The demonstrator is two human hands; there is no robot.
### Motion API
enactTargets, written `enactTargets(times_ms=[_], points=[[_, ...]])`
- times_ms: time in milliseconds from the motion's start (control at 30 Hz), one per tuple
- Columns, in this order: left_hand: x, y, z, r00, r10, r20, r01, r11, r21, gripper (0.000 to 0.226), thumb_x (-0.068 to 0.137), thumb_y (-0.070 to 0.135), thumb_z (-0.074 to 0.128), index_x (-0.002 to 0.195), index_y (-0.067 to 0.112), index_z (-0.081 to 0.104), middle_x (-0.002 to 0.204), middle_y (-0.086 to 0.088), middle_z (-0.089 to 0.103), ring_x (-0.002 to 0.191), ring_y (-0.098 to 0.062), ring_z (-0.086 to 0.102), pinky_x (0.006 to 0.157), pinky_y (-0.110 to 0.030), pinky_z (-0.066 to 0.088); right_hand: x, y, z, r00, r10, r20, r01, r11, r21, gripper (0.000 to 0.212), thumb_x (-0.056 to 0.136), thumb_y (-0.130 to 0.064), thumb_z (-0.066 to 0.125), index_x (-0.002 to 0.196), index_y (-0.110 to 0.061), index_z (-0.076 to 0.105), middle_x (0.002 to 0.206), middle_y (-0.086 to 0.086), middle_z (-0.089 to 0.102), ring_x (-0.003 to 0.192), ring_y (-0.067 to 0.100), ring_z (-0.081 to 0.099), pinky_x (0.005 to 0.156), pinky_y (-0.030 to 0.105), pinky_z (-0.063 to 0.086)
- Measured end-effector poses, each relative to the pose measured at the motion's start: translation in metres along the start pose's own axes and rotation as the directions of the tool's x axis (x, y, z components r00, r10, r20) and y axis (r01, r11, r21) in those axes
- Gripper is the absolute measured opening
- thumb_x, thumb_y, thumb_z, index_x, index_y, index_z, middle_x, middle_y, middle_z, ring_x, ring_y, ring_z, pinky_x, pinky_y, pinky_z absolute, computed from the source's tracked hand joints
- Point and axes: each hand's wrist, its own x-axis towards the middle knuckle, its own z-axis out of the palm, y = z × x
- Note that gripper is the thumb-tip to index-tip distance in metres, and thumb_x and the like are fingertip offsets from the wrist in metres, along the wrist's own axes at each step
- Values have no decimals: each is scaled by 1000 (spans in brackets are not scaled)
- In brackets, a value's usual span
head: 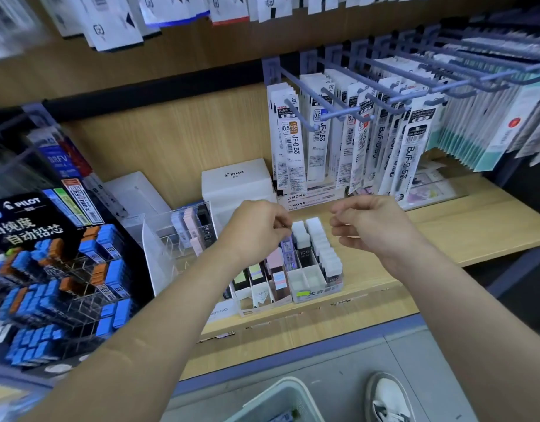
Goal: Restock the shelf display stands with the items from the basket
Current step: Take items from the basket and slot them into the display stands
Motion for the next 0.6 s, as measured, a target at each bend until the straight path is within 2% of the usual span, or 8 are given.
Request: enactTargets(times_ms=[133, 267, 367, 467, 533, 600], points=[[2, -3, 13, 999, 31, -19, -29, 997, 74, 14, 83, 20, 69, 97, 19, 73, 88, 3, 71, 89, -15, 61, 82, -27, 49, 3, 5, 1, 999, 38, 12, -37, 996, -81, 16, 91, -1, 57, 87, -11, 67, 79, 5, 64, 73, 17, 59, 69, 28, 51], [6, -6, 23, 998, 60, 11, -61, 975, 213, 12, 83, 21, 69, 93, 23, 74, 91, 2, 70, 97, -20, 50, 81, -28, 44, 4, 11, 2, 997, 71, 2, -69, 982, -178, 18, 91, -1, 57, 82, -15, 64, 81, 5, 58, 78, 20, 53, 65, 28, 45], [12, -5, 32, 999, 41, -1, -39, 946, 323, 15, 79, 14, 67, 89, 22, 74, 90, -3, 69, 95, -24, 54, 73, -28, 45, 4, 13, 4, 997, 80, 16, -75, 979, -192, 14, 91, -1, 56, 87, -12, 64, 81, 6, 56, 79, 22, 50, 59, 26, 41], [17, 4, 42, 999, 32, -12, -24, 901, 433, 24, 72, 2, 61, 87, 17, 71, 90, -10, 64, 93, -28, 56, 66, -28, 43, 4, 14, 7, 999, 51, 13, -47, 975, -219, 13, 91, -2, 56, 91, -12, 65, 78, 5, 57, 78, 22, 53, 62, 28, 45], [18, 9, 42, 999, 41, -15, -31, 906, 422, 25, 71, 0, 58, 87, 16, 69, 90, -9, 64, 96, -27, 53, 68, -29, 44, 4, 16, 7, 1000, 14, 3, -13, 966, -260, 14, 90, -4, 57, 88, -15, 65, 78, 5, 60, 77, 22, 57, 68, 32, 49], [11, 12, 32, 997, 36, -64, -14, 948, 319, 22, 75, 4, 57, 84, 20, 68, 91, -4, 67, 99, -26, 52, 73, -29, 45, 2, 15, 7, 1000, -31, 3, 31, 958, -284, 16, 90, -5, 57, 85, -18, 65, 82, 7, 64, 75, 22, 61, 71, 34, 50]])
